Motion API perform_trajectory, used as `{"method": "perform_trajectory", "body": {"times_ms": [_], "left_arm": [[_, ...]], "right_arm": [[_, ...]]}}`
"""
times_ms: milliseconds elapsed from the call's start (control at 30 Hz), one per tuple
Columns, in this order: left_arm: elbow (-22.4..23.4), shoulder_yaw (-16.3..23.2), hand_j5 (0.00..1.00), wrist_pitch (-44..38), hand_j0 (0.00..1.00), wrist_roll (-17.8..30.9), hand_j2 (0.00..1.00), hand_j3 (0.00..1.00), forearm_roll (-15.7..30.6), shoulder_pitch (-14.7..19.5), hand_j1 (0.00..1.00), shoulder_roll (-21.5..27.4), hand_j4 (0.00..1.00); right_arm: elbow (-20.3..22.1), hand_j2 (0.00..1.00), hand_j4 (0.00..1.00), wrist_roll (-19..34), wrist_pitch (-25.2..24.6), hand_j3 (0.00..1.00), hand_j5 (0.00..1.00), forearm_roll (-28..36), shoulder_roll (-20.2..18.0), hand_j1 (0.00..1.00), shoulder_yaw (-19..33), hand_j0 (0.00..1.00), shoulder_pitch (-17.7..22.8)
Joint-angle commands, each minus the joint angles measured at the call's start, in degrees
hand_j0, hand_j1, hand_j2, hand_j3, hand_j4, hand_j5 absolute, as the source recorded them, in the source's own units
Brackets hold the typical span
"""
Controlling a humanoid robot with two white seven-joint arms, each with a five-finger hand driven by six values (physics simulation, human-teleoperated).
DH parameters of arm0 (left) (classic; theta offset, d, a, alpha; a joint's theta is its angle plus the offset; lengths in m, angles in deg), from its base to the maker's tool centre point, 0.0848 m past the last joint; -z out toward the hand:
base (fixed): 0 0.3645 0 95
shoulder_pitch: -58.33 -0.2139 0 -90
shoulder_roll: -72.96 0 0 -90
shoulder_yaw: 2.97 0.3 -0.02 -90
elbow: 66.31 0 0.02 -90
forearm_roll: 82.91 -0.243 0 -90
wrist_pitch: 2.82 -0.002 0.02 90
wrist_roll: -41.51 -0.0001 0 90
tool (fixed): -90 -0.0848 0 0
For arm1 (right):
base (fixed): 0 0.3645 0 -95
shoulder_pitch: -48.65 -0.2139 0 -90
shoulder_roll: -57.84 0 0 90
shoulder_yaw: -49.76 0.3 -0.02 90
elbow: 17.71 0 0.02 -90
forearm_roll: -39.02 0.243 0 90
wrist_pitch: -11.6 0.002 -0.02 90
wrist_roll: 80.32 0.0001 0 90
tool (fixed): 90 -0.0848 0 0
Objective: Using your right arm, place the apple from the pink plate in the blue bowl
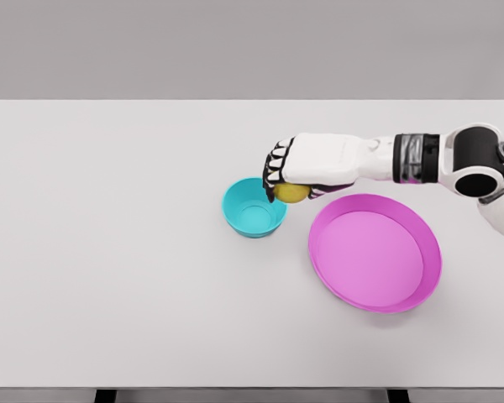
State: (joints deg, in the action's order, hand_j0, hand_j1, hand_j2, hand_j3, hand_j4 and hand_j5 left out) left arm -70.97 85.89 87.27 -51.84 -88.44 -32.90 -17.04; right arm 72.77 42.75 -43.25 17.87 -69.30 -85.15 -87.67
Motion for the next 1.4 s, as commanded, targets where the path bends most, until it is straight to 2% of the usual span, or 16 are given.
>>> {"method": "perform_trajectory", "body": {"times_ms": [0, 233, 433, 533, 667, 700, 733, 767, 1033, 1067, 1133, 1200, 1233, 1267, 1367], "left_arm": [[0.0, 0.0, 1.00, 0.0, 1.00, 0.0, 1.00, 1.00, 0.0, 0.0, 1.00, 0.0, 1.00], [0.0, 0.0, 1.00, 0.0, 1.00, 0.0, 1.00, 1.00, 0.0, 0.0, 1.00, 0.0, 1.00], [0.0, 0.0, 1.00, 0.0, 1.00, 0.0, 1.00, 1.00, 0.0, 0.0, 1.00, 0.0, 1.00], [0.0, 0.0, 1.00, 0.0, 1.00, 0.0, 1.00, 1.00, 0.0, 0.0, 1.00, 0.0, 1.00], [0.0, 0.0, 1.00, 0.0, 1.00, 0.0, 1.00, 1.00, 0.0, 0.0, 1.00, 0.0, 1.00], [0.0, 0.0, 1.00, 0.0, 1.00, 0.0, 1.00, 1.00, 0.0, 0.0, 1.00, 0.0, 1.00], [0.0, 0.0, 1.00, 0.0, 1.00, 0.0, 1.00, 1.00, 0.0, 0.0, 1.00, 0.0, 1.00], [0.0, 0.0, 1.00, 0.0, 1.00, 0.0, 1.00, 1.00, 0.0, 0.0, 1.00, 0.0, 1.00], [0.0, -0.1, 1.00, 0.0, 1.00, 0.0, 1.00, 1.00, 0.0, 0.0, 1.00, 0.0, 1.00], [0.0, 0.0, 1.00, 0.0, 1.00, 0.0, 1.00, 1.00, 0.0, 0.0, 1.00, 0.0, 1.00], [0.0, 0.0, 1.00, 0.0, 1.00, 0.0, 1.00, 1.00, 0.0, 0.0, 1.00, 0.0, 1.00], [0.0, 0.0, 1.00, 0.0, 1.00, 0.0, 1.00, 1.00, 0.0, 0.0, 1.00, 0.0, 1.00], [0.0, 0.0, 1.00, 0.0, 1.00, 0.0, 1.00, 1.00, 0.0, 0.0, 1.00, 0.0, 1.00], [0.0, 0.0, 1.00, 0.0, 1.00, 0.0, 1.00, 1.00, 0.0, 0.0, 1.00, 0.0, 1.00], [0.0, 0.0, 1.00, 0.0, 1.00, 0.0, 1.00, 1.00, 0.0, 0.0, 1.00, 0.0, 1.00]], "right_arm": [[-2.0, 0.52, 0.52, 0.0, -0.2, 0.52, 0.52, 0.3, 2.2, 0.52, -1.8, 0.52, -0.1], [-5.9, 0.53, 0.53, 0.0, -0.2, 0.53, 0.53, 0.2, 5.1, 0.53, -5.3, 0.53, -3.0], [-7.4, 0.53, 0.53, 0.0, -0.2, 0.53, 0.53, 0.2, 6.1, 0.53, -7.4, 0.53, -4.2], [-8.7, 0.53, 0.53, 0.0, -0.2, 0.53, 0.53, 0.0, 7.8, 0.53, -9.3, 0.53, -5.4], [-9.3, 0.53, 0.53, 0.0, -0.2, 0.53, 0.53, -0.1, 8.3, 0.53, -9.5, 0.53, -5.9], [-9.3, 0.55, 0.55, 0.0, -0.2, 0.55, 0.55, -0.1, 8.3, 0.55, -9.5, 0.55, -5.9], [-9.3, 0.64, 0.64, 0.0, -0.2, 0.64, 0.64, -0.1, 8.2, 0.64, -9.5, 0.64, -5.9], [-9.2, 1.00, 1.00, 0.0, -0.2, 1.00, 1.00, -0.4, 8.2, 1.00, -9.5, 1.00, -5.9], [-8.2, 1.00, 1.00, 0.1, -0.2, 1.00, 1.00, -0.6, 7.6, 1.00, -8.7, 1.00, -6.2], [-6.9, 1.00, 1.00, 0.1, -0.2, 1.00, 1.00, -1.0, 7.1, 1.00, -7.0, 1.00, -6.2], [-2.3, 1.00, 1.00, 1.9, -0.2, 1.00, 1.00, -1.2, 2.4, 1.00, 2.2, 1.00, -4.9], [1.1, 1.00, 1.00, 1.9, -0.2, 1.00, 1.00, -0.9, -1.7, 1.00, 11.7, 1.00, -0.2], [1.9, 1.00, 1.00, 1.9, -0.2, 1.00, 1.00, -0.9, -2.9, 1.00, 17.7, 1.00, 3.9], [1.8, 1.00, 1.00, 1.9, -0.2, 1.00, 1.00, -0.7, -3.8, 1.00, 22.2, 1.00, 6.2], [1.2, 1.00, 1.00, 1.9, -0.2, 1.00, 1.00, -0.6, -4.4, 1.00, 31.2, 1.00, 12.7]]}}
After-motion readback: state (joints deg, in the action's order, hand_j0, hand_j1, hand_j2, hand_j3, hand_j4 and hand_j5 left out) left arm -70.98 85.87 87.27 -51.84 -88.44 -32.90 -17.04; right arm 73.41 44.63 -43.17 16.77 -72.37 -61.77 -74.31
